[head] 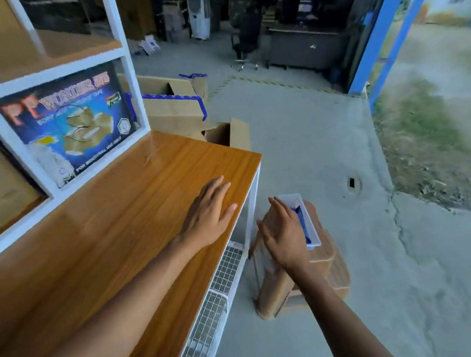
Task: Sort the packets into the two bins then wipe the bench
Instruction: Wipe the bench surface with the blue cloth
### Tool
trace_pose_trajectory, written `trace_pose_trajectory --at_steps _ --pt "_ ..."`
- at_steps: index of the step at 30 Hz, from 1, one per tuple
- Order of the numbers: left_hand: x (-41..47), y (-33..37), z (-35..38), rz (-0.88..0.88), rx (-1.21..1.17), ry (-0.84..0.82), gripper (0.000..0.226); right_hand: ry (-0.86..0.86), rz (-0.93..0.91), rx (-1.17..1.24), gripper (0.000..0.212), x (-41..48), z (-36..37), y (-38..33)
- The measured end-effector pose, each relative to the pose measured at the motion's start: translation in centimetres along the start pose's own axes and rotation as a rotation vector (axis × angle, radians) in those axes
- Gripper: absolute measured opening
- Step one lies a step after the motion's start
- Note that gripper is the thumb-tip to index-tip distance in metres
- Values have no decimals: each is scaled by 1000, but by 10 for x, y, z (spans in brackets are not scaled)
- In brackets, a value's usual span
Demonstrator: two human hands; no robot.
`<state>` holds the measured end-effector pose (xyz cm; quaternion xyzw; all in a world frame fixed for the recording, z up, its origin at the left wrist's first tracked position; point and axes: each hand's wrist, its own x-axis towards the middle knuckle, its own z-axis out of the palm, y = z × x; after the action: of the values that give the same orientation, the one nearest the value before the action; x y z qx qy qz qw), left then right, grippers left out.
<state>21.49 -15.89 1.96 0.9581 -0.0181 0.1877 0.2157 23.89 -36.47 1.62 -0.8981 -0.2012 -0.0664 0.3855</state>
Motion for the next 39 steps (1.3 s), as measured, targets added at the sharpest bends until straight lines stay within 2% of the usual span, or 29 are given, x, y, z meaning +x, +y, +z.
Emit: trace_pose_trajectory --at_steps 4,9,11,17,20,23,26,30,33,36,39 --pt "79 -14 48 -14 -17 -122 56 -32 180 70 59 58 4 53" --pt "188 -31 113 -47 49 -228 56 -46 456 125 35 126 12 137" --pt "226 -37 138 -52 103 -247 55 -95 511 97 26 151 20 180" --pt "293 -81 213 -156 243 -347 62 -370 721 11 41 206 83 306" --pt "294 -97 232 -159 297 -285 62 -492 780 33 52 220 124 350" --pt "294 -101 233 -148 265 -243 62 -571 809 23 63 221 151 370" --pt "294 -103 234 -153 257 -248 59 -588 837 29 62 217 165 378" --pt "293 -103 235 -152 255 -248 56 -552 816 68 44 213 169 382" --pt "294 -103 234 -158 246 -249 57 -455 894 211 35 204 171 389" --pt "293 -101 233 -159 237 -248 59 -388 973 366 8 199 166 392" --pt "293 -100 233 -164 234 -241 60 -408 970 313 9 192 165 392"
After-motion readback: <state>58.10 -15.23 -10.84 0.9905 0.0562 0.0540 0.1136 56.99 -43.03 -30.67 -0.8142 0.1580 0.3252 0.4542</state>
